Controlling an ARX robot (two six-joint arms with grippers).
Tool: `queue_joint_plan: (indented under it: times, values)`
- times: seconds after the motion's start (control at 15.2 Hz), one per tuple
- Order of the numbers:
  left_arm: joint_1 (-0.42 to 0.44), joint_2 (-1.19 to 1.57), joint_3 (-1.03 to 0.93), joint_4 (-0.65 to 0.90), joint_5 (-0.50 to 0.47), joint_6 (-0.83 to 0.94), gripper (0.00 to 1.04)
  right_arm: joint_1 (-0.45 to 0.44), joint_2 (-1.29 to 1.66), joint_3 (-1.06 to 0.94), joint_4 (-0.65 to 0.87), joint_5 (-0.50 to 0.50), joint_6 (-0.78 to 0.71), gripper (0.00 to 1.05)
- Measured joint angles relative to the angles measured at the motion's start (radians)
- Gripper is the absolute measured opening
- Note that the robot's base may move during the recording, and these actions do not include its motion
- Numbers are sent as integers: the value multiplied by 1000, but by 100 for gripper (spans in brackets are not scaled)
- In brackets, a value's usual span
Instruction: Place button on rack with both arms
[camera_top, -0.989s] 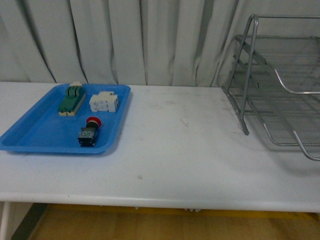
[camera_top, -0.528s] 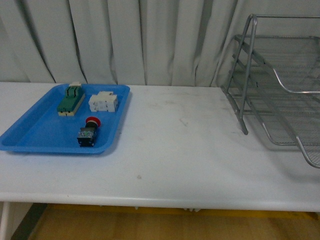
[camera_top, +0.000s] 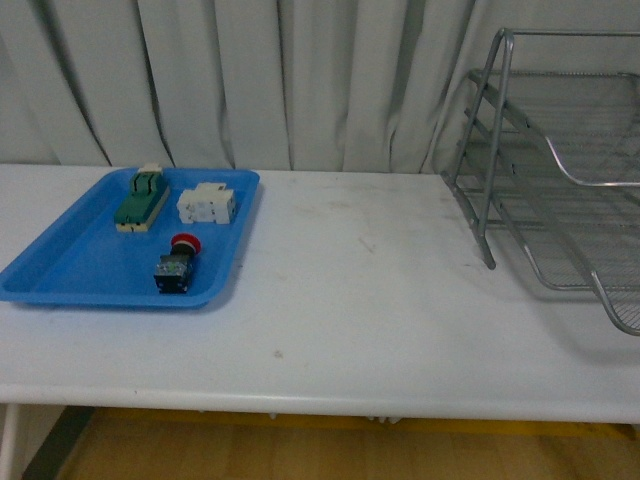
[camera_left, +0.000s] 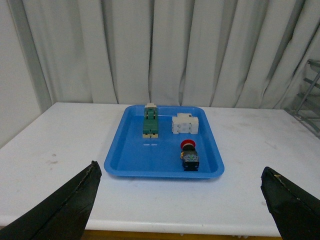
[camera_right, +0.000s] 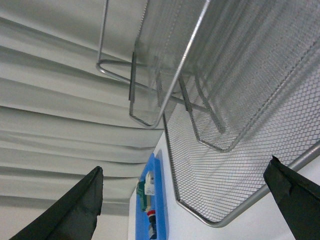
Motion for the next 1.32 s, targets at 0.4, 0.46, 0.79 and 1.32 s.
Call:
queue_joint_plan:
  times: [0.4, 0.46, 0.79, 1.32]
  values:
    - [0, 0, 0, 0, 0, 0, 98, 95, -401, -126, -122, 251, -430, 75]
    - [0, 0, 0, 0, 0, 0, 98, 163, -477, -177, -146, 338, -667, 62]
    - [0, 0, 0, 0, 0, 0, 98, 359, -820, -327, -342, 547, -1082, 2]
    - [0, 0, 0, 0, 0, 0, 98, 596, -1292, -384, -735, 767, -1098, 2]
